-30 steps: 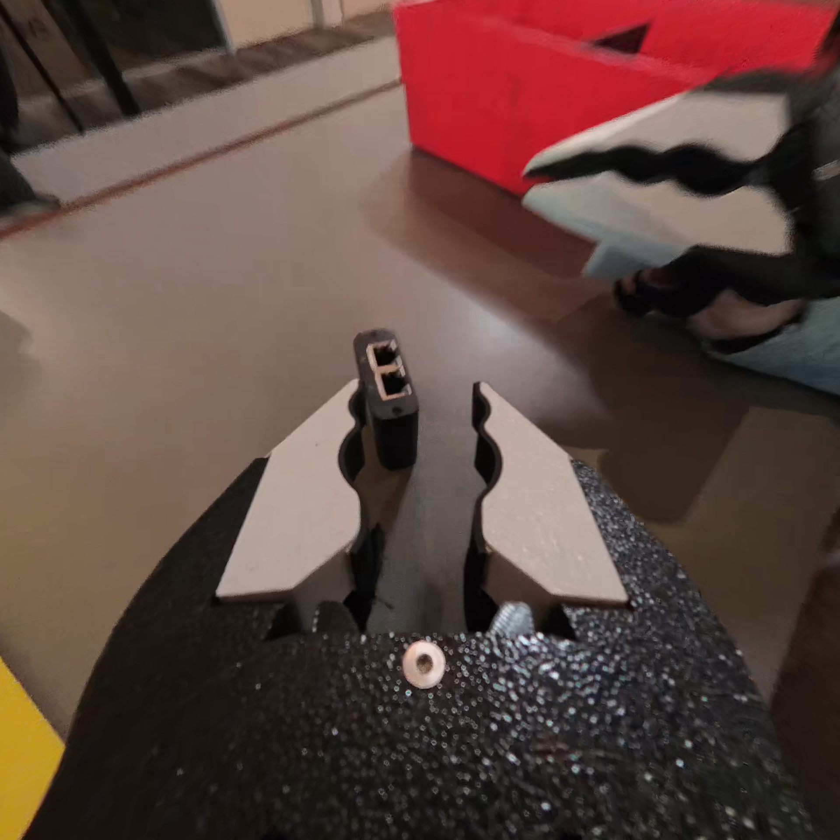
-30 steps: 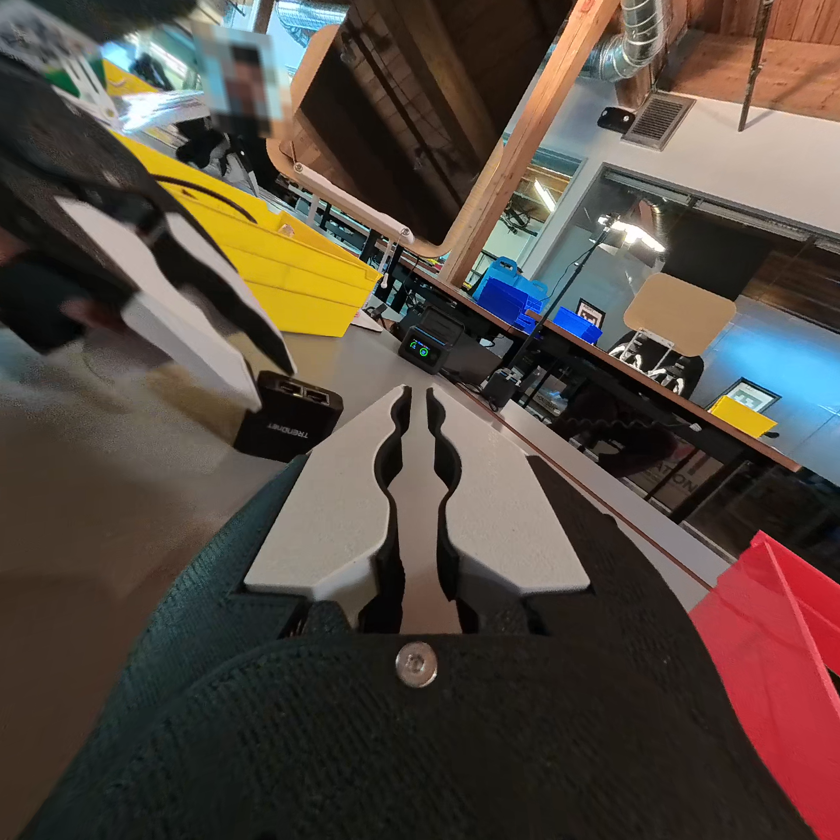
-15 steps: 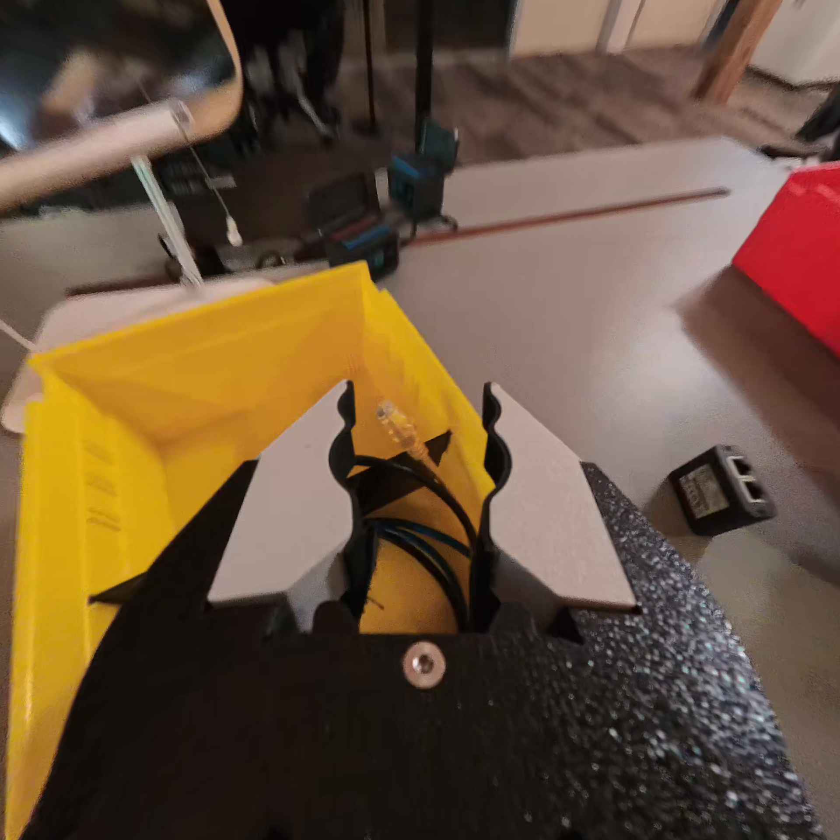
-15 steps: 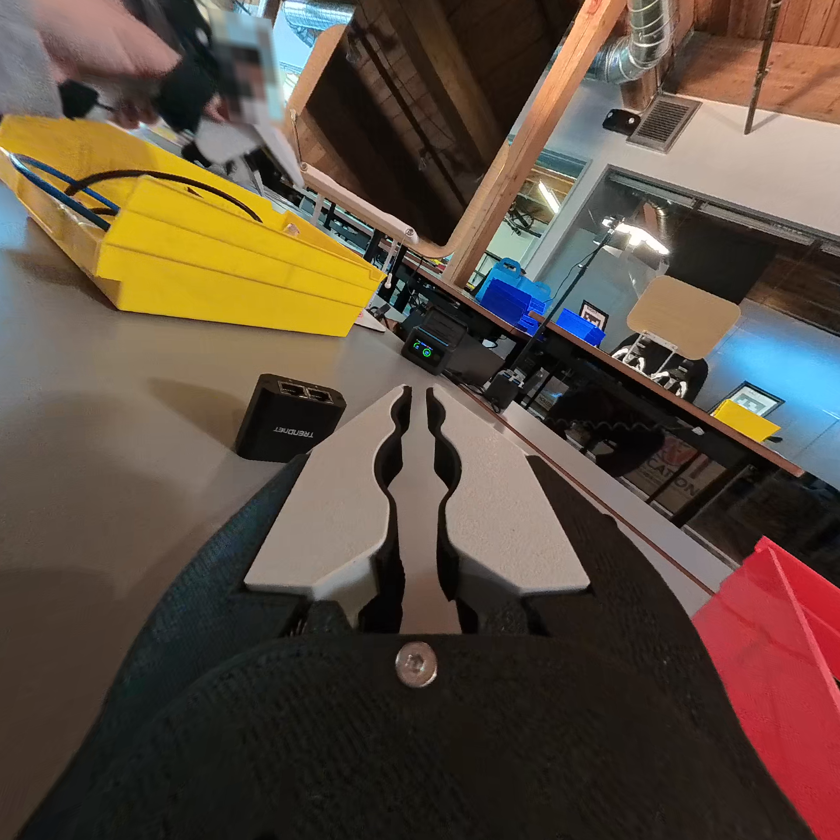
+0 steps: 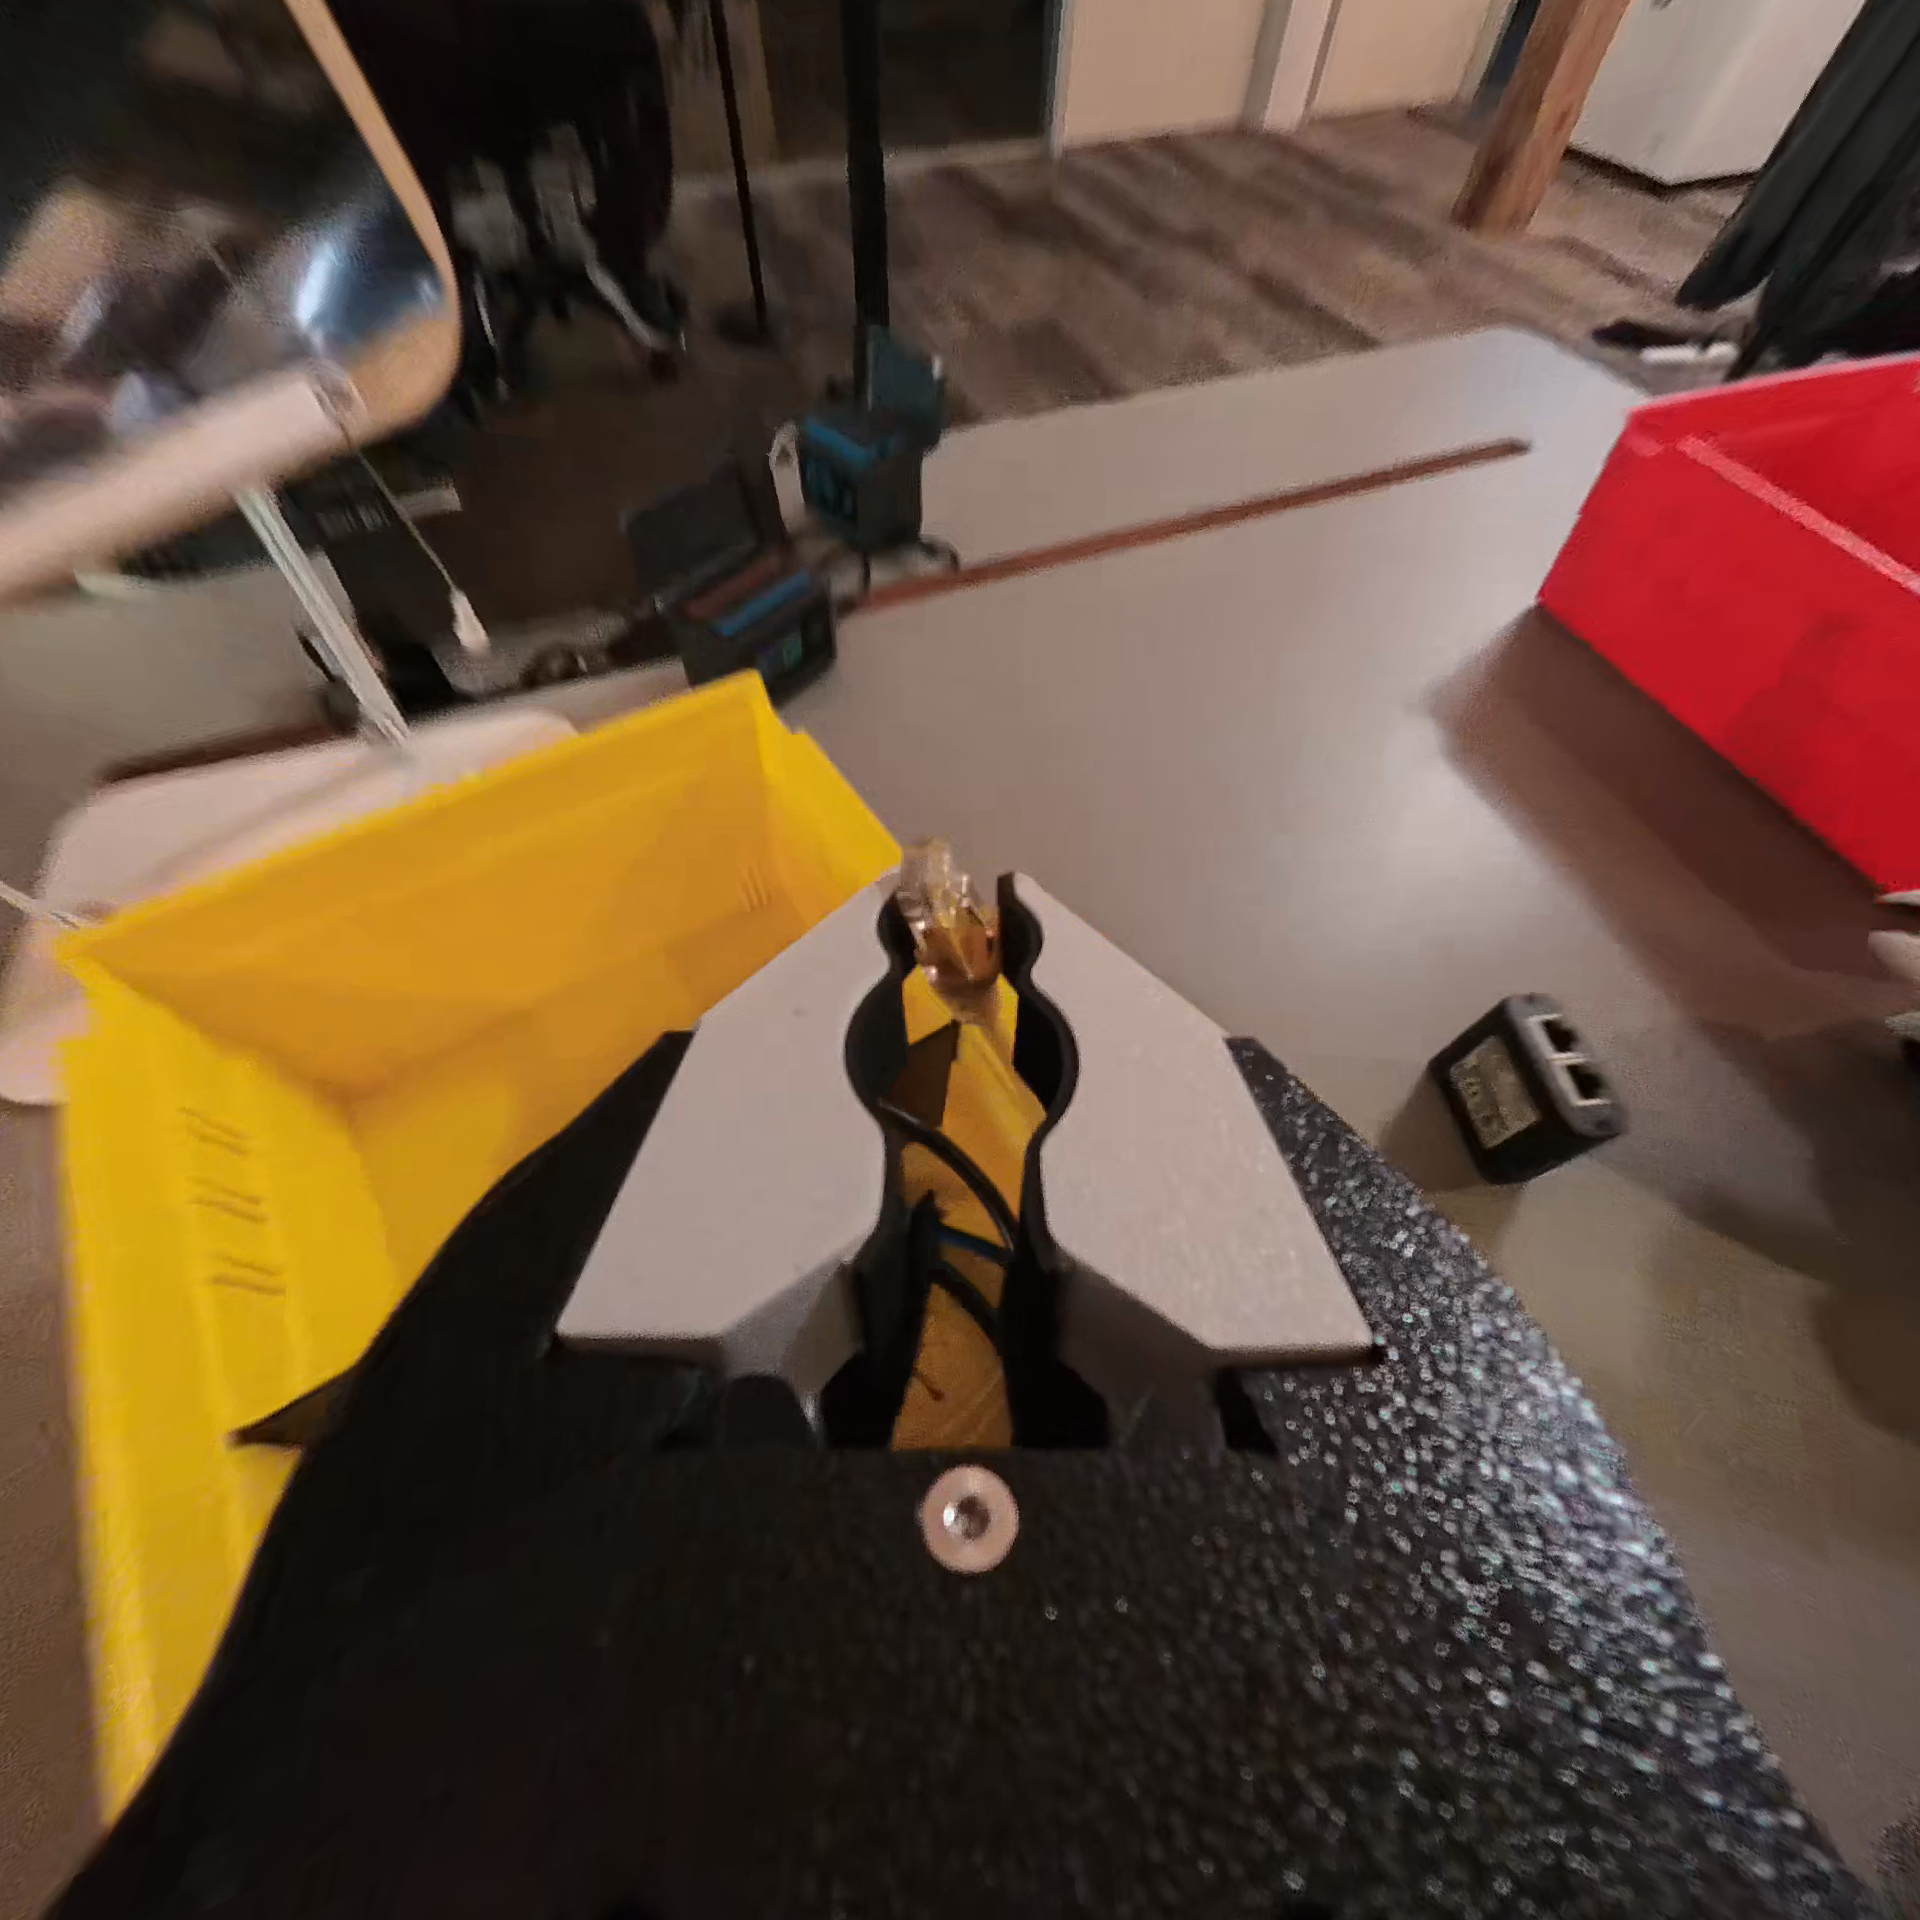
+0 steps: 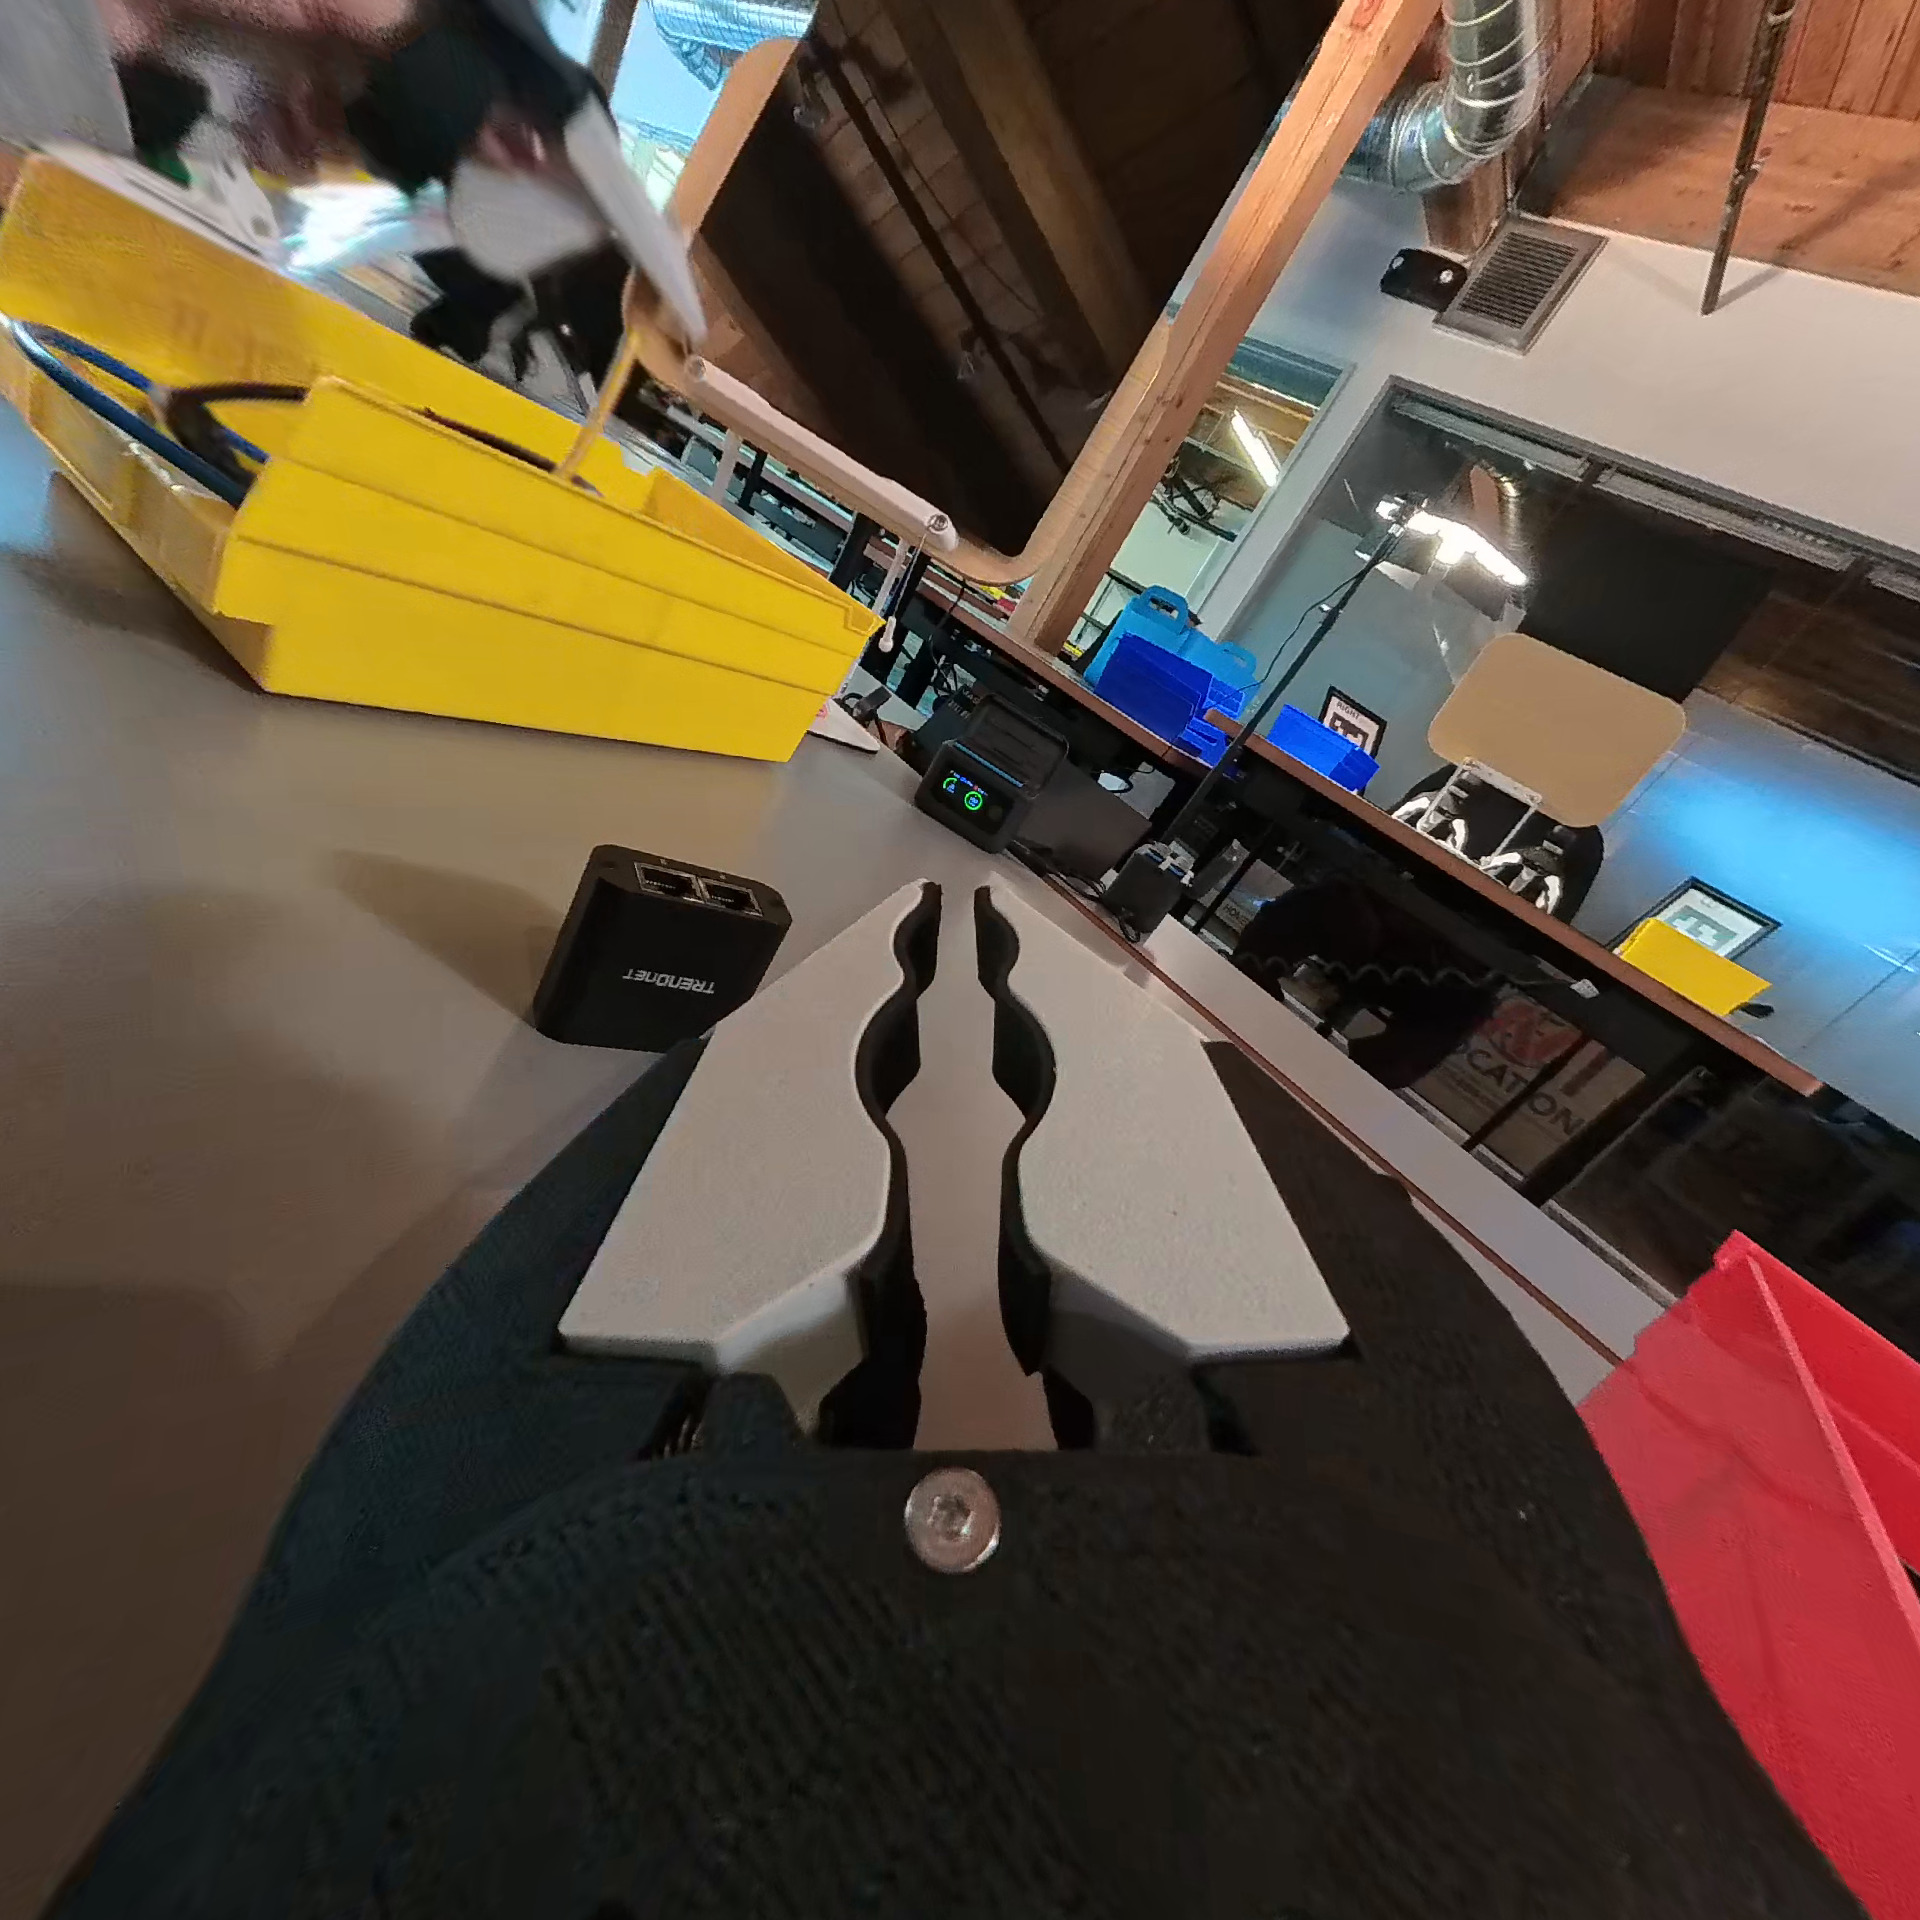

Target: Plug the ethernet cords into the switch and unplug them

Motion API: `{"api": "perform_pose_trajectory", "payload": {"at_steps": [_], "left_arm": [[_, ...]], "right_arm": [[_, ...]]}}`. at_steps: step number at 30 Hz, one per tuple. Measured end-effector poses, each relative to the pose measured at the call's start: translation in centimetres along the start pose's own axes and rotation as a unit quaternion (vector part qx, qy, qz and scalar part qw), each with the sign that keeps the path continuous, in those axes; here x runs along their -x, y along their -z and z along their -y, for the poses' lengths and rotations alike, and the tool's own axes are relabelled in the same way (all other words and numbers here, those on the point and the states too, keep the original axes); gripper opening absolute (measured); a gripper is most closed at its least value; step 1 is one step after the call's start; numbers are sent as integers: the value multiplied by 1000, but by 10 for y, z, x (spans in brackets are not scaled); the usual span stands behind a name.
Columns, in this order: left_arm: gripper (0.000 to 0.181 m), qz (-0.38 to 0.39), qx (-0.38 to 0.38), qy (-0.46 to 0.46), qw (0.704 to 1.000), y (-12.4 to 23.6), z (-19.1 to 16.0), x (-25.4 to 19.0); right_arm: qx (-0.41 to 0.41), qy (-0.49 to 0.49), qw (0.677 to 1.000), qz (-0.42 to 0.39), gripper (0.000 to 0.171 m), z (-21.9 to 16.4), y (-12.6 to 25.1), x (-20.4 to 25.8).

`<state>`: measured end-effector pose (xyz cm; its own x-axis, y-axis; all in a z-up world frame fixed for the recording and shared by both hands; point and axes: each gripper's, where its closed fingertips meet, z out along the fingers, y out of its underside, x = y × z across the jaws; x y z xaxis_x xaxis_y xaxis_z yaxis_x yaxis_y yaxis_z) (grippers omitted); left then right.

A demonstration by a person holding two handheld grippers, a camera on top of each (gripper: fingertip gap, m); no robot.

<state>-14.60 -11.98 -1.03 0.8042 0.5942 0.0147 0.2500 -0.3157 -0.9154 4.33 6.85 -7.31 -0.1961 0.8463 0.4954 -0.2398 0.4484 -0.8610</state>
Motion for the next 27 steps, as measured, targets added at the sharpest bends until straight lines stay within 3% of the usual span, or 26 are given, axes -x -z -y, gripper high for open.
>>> {"api": "perform_pose_trajectory", "payload": {"at_steps": [1,6,11,17,20,25,27], "left_arm": [[12,2,-19,-12,1000,14,15,-4],[12,10,-80,-75,994,76,95,-20],[12,17,-131,-131,982,117,168,-26],[12,-51,-293,-89,951,159,238,-36],[12,-71,-365,-28,928,170,250,-19],[11,-79,-415,104,900,169,226,42],[11,-127,-456,173,864,178,214,59]], "right_arm": [[0,0,1000,1,5,0,0,0],[-2,0,1000,3,5,1,-1,1],[-2,2,1000,4,5,1,-2,1],[-3,3,1000,5,5,2,-3,2],[-2,5,1000,6,5,2,-3,2],[-2,10,1000,6,5,2,-3,2],[-2,12,1000,6,5,2,-4,3]]}}
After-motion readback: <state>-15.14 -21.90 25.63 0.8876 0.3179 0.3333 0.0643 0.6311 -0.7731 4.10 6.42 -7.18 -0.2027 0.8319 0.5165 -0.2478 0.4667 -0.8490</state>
